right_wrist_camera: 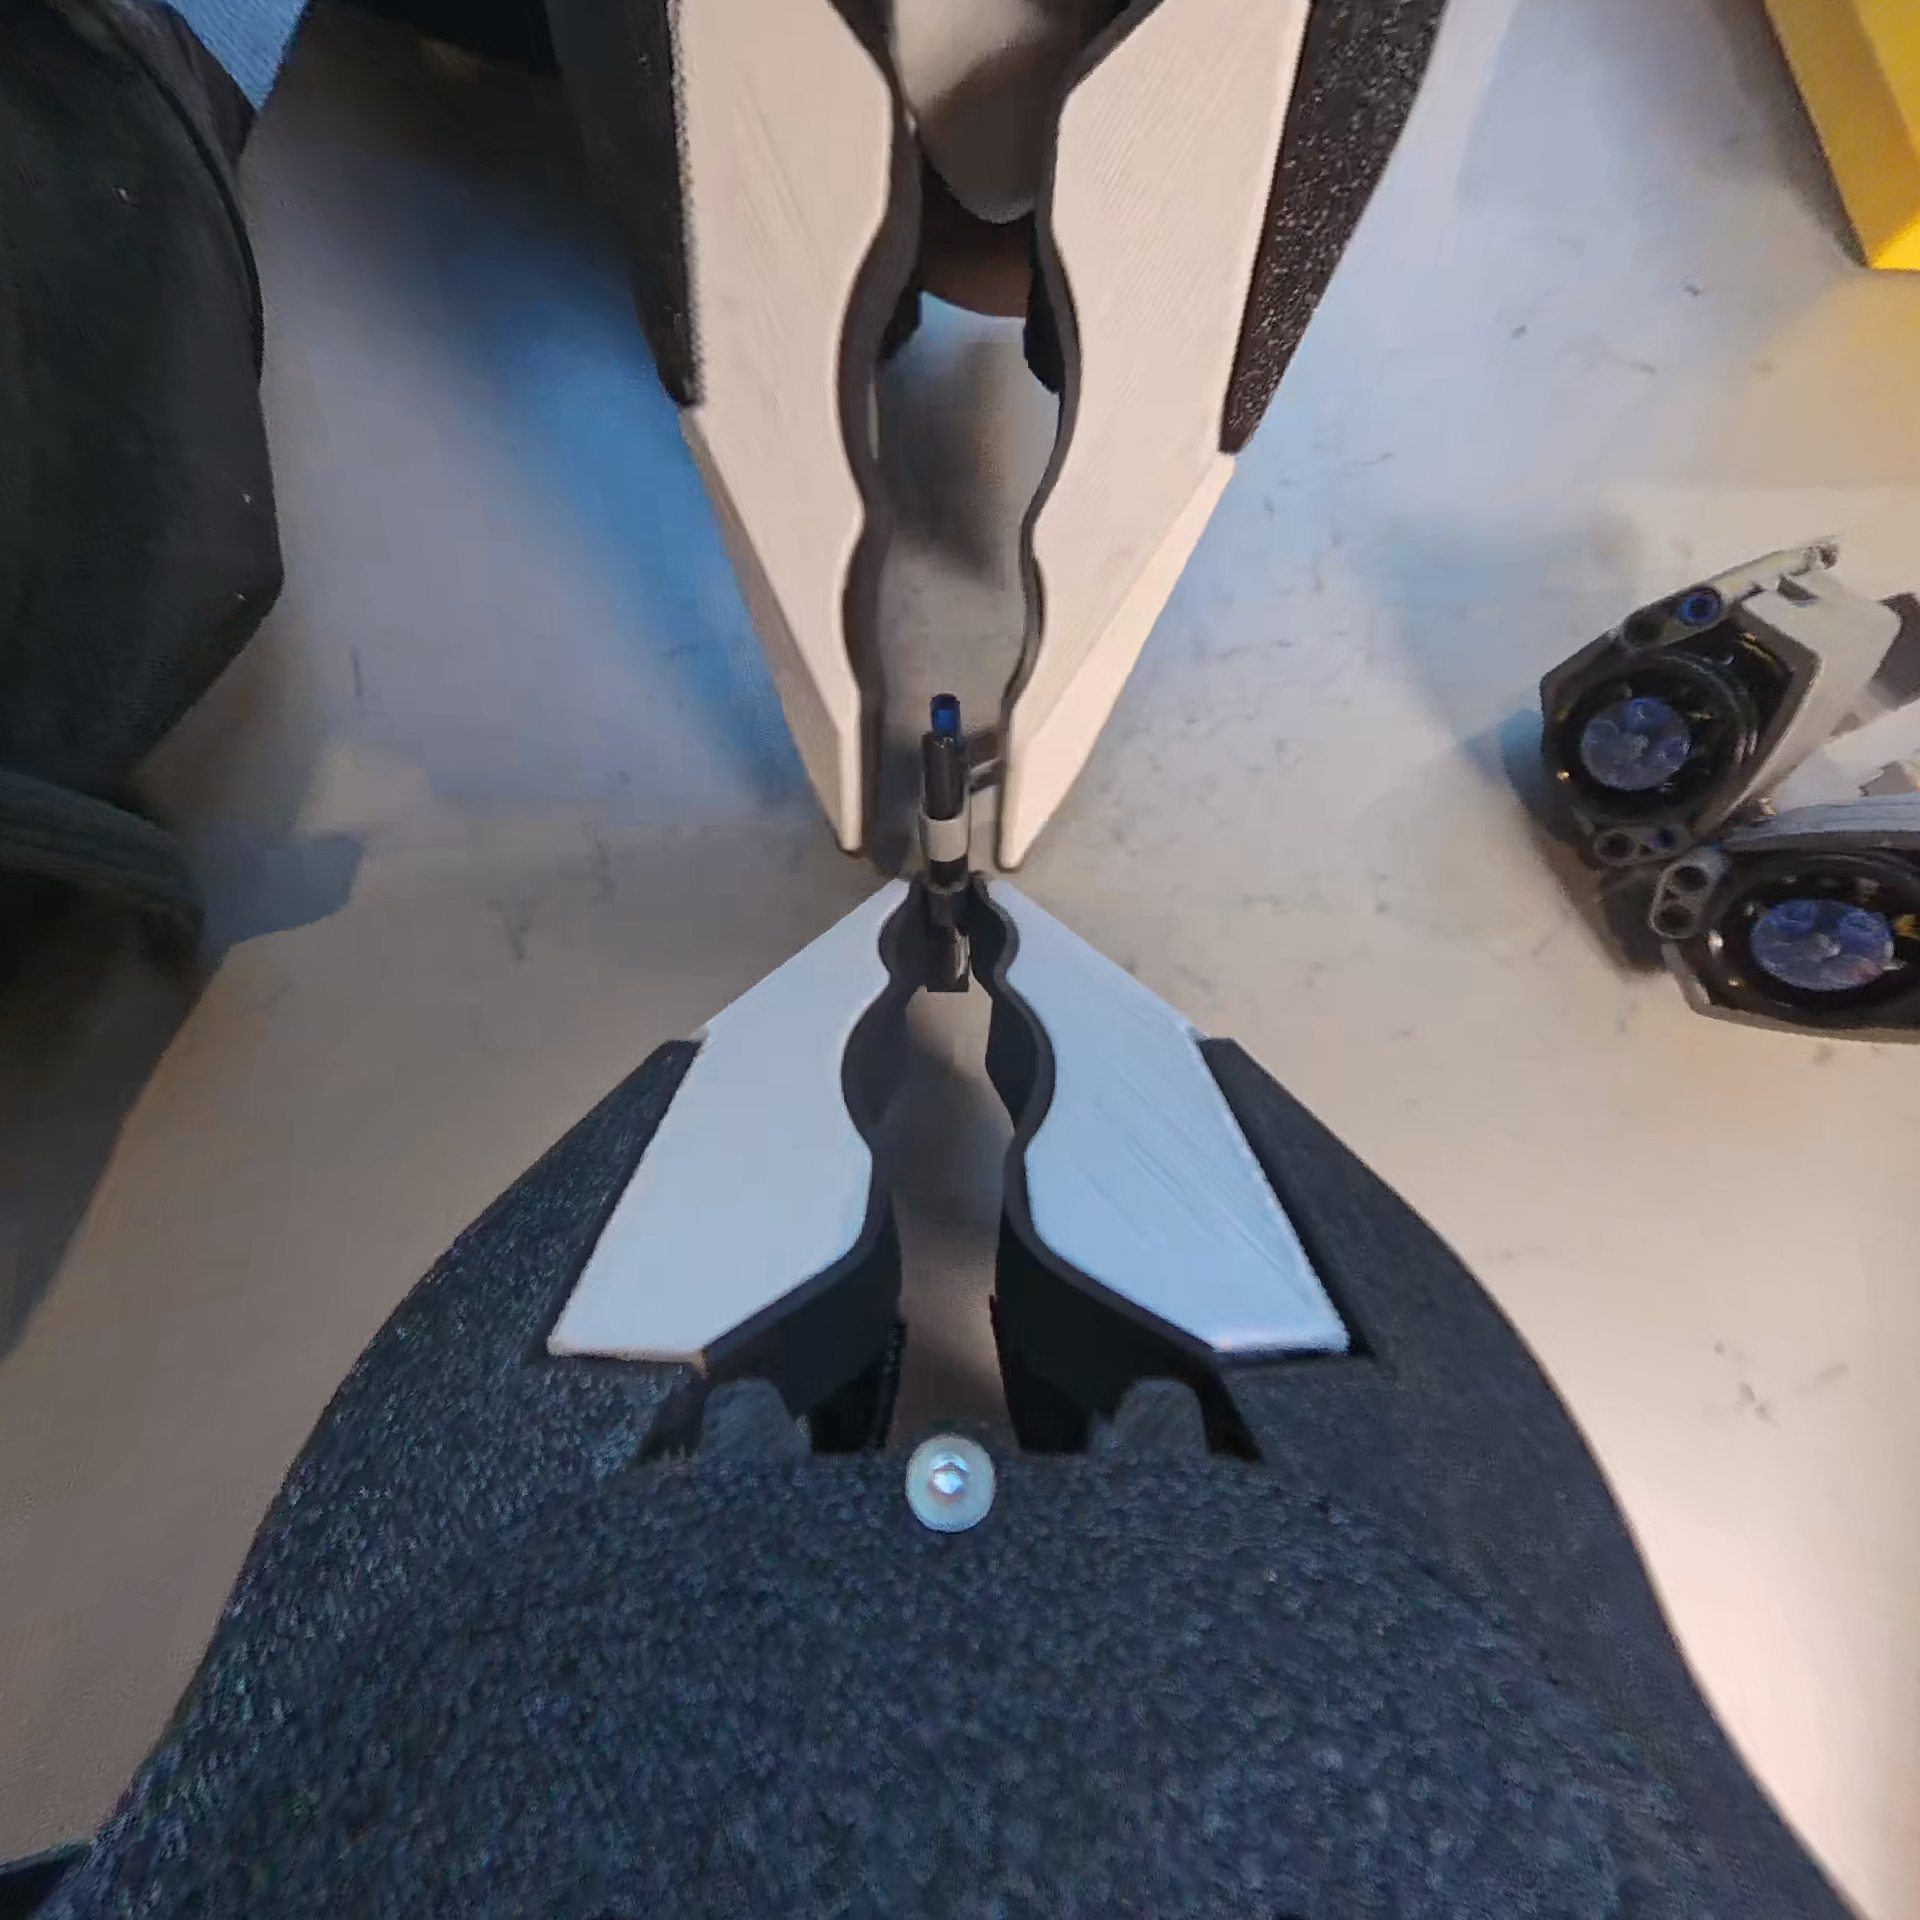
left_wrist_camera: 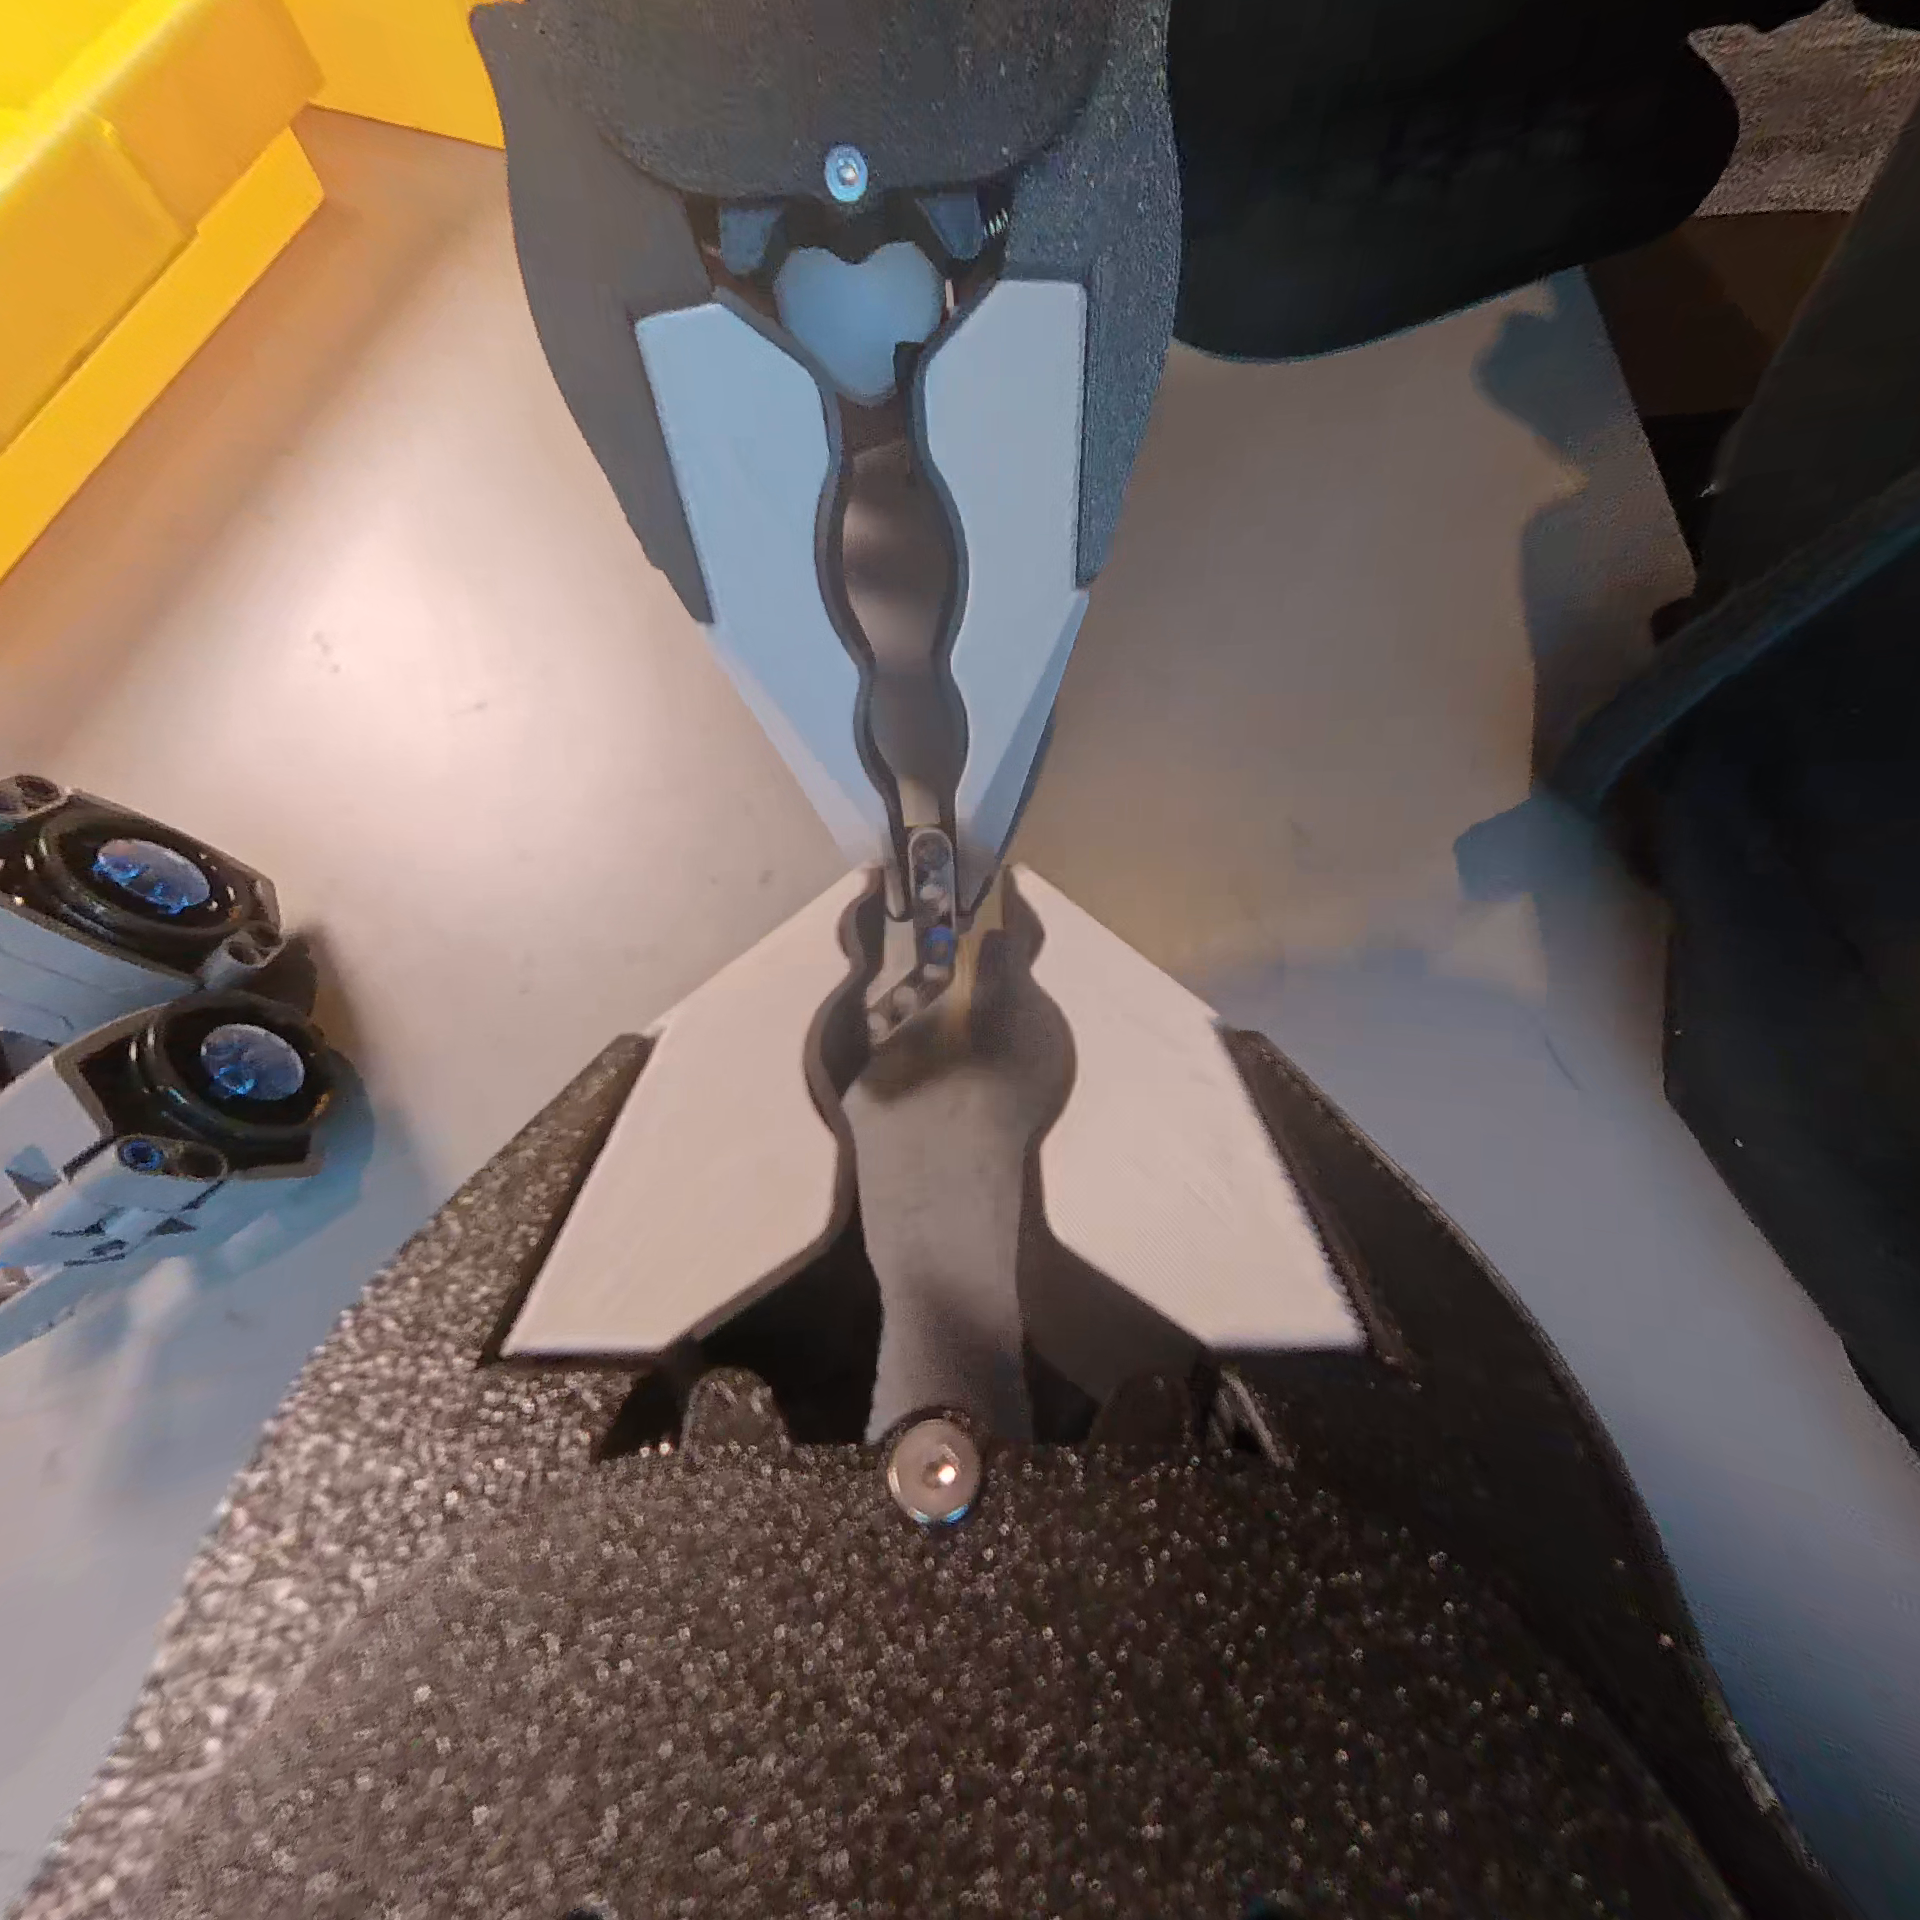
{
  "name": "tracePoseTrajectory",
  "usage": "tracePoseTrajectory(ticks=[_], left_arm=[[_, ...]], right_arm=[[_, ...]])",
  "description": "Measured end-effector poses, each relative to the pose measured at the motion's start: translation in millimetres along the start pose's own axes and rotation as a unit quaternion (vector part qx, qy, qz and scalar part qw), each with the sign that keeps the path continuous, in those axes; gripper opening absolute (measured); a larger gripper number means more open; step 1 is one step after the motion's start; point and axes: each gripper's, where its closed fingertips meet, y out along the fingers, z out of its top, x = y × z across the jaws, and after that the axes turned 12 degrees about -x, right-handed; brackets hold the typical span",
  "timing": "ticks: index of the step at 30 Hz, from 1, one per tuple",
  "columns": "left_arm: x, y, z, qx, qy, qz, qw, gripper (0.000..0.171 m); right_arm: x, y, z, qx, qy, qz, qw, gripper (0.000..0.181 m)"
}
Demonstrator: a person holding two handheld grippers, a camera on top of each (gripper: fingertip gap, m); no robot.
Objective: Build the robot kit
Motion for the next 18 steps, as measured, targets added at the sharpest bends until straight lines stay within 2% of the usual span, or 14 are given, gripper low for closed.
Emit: tracePoseTrajectory(ticks=[3, 8, 11, 14, 18], left_arm=[[0.2, -2.5, -8.7, 0.0, -0.011, -0.012, 1.0, 0.03], [-4.3, 6.0, -17.9, -0.019, -0.01, -0.009, 1.0, 0.028], [-3.1, 10.0, -15.2, -0.023, 0.008, -0.014, 1.0, 0.012], [-2.3, 10.0, -15.2, -0.02, 0.009, -0.024, 0.999, 0.011], [-1.7, 7.7, -17.3, -0.033, 0.016, -0.027, 0.999, 0.009]], right_arm=[[0.2, -0.7, -0.4, 0.012, 0.007, 0.013, 1.0, 0.005], [-0.6, -0.6, -0.1, 0.017, 0.007, 0.034, 0.999, 0.005], [-1.3, -0.5, 0.0, 0.017, 0.003, 0.044, 0.999, 0.005], [-0.5, -0.4, -0.5, 0.014, 0.001, 0.041, 0.999, 0.005], [0.3, -14.2, 14.9, 0.042, -0.005, 0.033, 0.999, 0.024]])
